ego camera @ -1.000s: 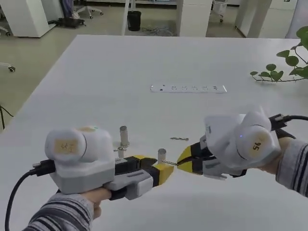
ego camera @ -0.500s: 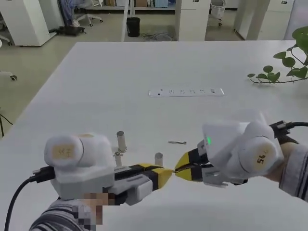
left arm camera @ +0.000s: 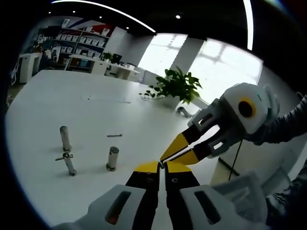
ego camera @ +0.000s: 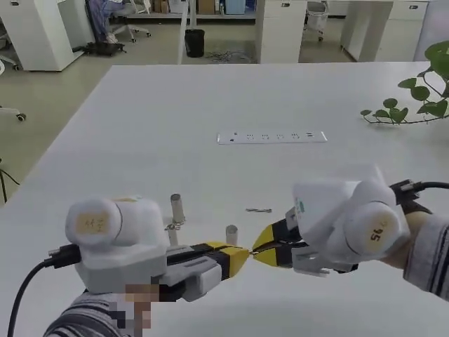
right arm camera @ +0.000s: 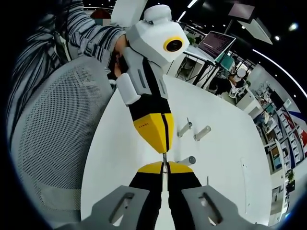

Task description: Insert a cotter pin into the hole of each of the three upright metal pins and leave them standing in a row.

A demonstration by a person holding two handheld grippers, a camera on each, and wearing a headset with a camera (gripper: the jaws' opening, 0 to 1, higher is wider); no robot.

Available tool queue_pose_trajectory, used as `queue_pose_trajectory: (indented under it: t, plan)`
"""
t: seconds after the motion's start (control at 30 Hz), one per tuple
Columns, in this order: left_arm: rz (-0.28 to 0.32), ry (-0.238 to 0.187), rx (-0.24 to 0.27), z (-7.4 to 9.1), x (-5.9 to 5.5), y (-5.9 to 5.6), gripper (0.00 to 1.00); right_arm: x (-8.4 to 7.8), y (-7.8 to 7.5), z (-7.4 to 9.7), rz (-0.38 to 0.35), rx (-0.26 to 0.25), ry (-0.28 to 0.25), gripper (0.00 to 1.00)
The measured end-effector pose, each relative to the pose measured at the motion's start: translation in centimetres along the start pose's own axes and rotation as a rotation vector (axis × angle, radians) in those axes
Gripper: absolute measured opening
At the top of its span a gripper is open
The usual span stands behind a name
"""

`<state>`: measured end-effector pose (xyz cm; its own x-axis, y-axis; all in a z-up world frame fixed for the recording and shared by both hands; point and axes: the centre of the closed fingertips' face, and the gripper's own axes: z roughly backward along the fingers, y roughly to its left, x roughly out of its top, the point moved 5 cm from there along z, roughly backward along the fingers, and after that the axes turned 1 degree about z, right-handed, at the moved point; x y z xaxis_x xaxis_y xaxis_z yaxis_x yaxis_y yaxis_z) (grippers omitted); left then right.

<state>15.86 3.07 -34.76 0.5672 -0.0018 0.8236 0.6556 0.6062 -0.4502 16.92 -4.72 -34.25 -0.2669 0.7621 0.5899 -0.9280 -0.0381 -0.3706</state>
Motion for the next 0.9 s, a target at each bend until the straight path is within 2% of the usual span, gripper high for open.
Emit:
queue_pose_trajectory:
  t: [0.17,0.27,0.33,0.4,0.43,0.73,0.8,0.9]
  plan:
    - [-0.082,0.013,-0.007,0.1,-0.1,-0.3,0.00,0.0,0.0,0.1,-0.048,0.003,-0.005,0.00]
    - [-0.159,0.035,-0.007,0.2,-0.2,-0.3,0.00,-0.2,-0.1,0.1,-0.043,-0.003,0.009,0.00]
    - [-0.188,0.048,-0.020,0.2,-0.4,-0.5,0.00,-0.6,0.0,0.0,-0.040,0.006,0.027,0.00]
    - [-0.218,0.053,-0.025,0.3,-0.4,-0.5,0.00,-0.7,-0.1,0.0,-0.045,0.003,0.025,0.03]
    - [-0.236,0.066,-0.032,0.3,-0.5,-0.5,0.00,-0.7,-0.1,0.1,-0.046,0.009,0.021,0.03]
    - [-0.350,0.083,-0.077,0.8,-0.4,-0.6,0.00,-0.6,0.6,-0.1,-0.066,0.068,0.012,0.00]
    - [-0.381,0.108,-0.094,0.9,-0.5,-0.6,0.00,-0.6,0.7,-0.2,-0.064,0.082,0.010,0.00]
    - [-0.416,0.122,-0.119,0.9,-0.6,-0.8,0.00,-0.5,1.0,-0.3,-0.068,0.113,0.003,0.00]
